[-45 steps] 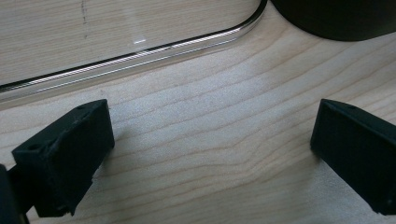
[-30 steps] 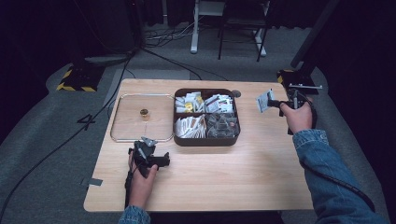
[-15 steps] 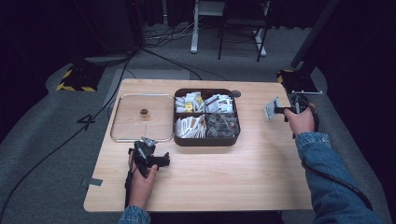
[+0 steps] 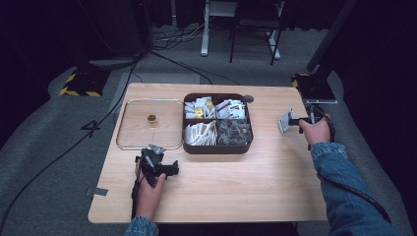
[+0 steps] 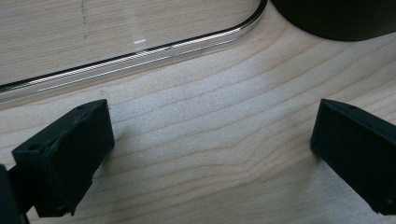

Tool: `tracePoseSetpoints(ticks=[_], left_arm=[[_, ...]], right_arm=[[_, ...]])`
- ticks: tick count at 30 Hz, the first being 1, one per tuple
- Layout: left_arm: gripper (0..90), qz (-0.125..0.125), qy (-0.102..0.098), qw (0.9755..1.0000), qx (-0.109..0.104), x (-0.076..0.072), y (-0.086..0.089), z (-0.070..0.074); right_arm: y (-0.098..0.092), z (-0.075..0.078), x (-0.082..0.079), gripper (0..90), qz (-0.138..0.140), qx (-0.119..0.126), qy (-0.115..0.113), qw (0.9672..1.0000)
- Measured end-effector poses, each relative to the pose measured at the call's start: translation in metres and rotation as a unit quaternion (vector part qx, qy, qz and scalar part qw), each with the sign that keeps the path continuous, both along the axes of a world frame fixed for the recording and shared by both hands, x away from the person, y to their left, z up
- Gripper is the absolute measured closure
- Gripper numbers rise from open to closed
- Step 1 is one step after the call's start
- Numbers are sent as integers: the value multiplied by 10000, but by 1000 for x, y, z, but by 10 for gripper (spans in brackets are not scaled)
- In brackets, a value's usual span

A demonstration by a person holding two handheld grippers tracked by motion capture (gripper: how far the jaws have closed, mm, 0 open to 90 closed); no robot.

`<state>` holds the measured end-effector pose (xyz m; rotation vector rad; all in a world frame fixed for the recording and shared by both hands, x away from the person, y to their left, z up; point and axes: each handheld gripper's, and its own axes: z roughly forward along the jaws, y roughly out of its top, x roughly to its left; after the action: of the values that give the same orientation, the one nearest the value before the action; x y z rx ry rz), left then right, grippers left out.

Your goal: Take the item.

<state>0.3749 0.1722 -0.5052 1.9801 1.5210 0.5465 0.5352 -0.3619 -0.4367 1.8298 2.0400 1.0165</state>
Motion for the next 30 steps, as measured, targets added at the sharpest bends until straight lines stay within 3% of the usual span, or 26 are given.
tracePoseSetpoints(ticks=[6, 13, 23, 30], left_arm=[[0, -1, 0, 10000, 1, 0, 0, 0], [0, -1, 1, 10000, 1, 0, 0, 0], [0, -1, 2, 10000, 1, 0, 0, 0], [0, -1, 1, 10000, 0, 0, 0, 0]], right_arm=[[0, -5, 1, 864, -27, 228, 226, 9995], [-3, -11, 4, 793, -97, 241, 220, 9994], [-6, -17, 5, 555, -181, 385, -13, 9991], [-10, -19, 6, 415, -225, 58, -365, 9991]])
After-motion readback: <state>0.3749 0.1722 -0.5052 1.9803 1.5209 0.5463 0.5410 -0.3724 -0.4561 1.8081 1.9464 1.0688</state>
